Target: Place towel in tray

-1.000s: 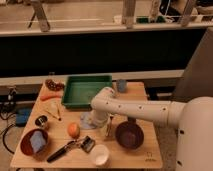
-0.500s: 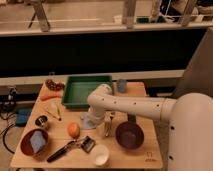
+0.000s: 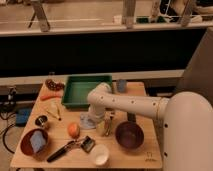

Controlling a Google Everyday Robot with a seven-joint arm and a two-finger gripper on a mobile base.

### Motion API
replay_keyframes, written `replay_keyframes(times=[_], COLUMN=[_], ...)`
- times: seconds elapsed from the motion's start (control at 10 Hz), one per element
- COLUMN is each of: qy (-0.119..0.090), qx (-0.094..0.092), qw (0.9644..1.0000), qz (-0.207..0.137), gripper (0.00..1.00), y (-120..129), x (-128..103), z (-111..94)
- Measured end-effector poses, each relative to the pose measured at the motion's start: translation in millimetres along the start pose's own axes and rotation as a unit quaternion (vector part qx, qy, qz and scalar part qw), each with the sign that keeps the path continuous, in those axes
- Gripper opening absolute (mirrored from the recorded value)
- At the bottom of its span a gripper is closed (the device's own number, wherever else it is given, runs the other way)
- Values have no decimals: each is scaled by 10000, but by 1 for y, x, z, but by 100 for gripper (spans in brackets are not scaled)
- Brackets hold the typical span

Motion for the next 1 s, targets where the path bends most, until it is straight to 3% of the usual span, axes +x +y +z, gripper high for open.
replay_keyframes(times=[0.6,1.0], qy=[27,72], qx=[11,-7], qw=[10000,9999], qz=[-33,-90], gripper=[18,5], y=[1,5], x=[-3,-4], z=[4,-4])
